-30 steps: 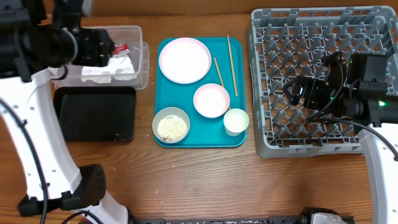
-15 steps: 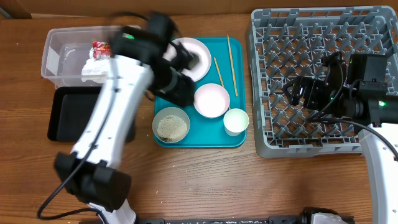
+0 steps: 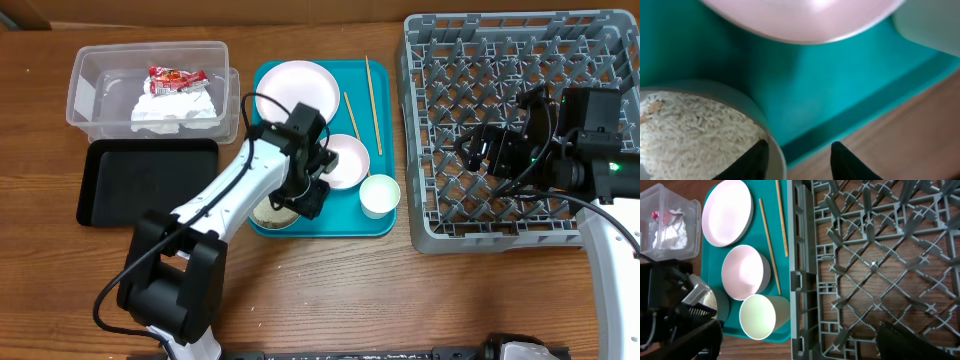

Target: Sort waste into correct bins and load items into the dishwasher

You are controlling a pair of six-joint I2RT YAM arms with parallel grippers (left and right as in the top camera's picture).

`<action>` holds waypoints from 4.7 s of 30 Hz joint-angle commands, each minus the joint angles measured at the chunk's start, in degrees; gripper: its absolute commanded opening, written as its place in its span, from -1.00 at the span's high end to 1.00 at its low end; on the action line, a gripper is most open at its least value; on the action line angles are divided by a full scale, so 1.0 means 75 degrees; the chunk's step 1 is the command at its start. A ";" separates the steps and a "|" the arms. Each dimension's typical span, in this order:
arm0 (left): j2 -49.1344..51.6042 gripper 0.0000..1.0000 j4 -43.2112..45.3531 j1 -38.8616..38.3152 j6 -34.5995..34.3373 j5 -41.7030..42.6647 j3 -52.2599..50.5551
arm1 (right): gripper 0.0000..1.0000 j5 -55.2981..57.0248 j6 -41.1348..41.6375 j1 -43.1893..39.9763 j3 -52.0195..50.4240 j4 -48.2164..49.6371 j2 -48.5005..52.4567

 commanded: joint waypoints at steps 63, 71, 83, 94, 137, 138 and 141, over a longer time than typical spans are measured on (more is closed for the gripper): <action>0.0478 0.92 0.0912 0.9468 0.0154 1.0692 -0.0428 | -1.00 -0.0076 0.0026 -0.0015 0.0154 0.0006 -0.0032; 0.0481 0.92 0.1207 0.9570 -0.0073 1.0652 -0.0428 | -1.00 -0.0076 0.0026 -0.0015 0.0154 -0.0017 -0.0032; 0.0469 0.92 0.2221 0.9326 -0.1285 1.0695 -0.0396 | -1.00 -0.0073 0.0026 -0.0015 0.0154 0.0009 -0.0032; -0.0475 0.92 0.2101 0.8244 -0.1128 0.9515 -0.0391 | -1.00 -0.0076 0.0029 -0.0015 0.0154 0.0003 -0.0032; -0.0201 -0.86 0.0149 0.0067 0.0819 0.0755 0.2165 | -1.00 -0.0076 0.0026 -0.0015 0.0096 -0.0023 0.0038; -0.0140 -0.84 0.0189 0.0009 0.0933 0.0860 0.2165 | -1.00 -0.0073 0.0026 -0.0015 0.0096 -0.0020 0.0038; 0.0154 -0.80 0.0230 -0.0248 0.1227 0.0959 0.2165 | -1.00 -0.0073 0.0026 -0.0015 0.0096 -0.0012 0.0038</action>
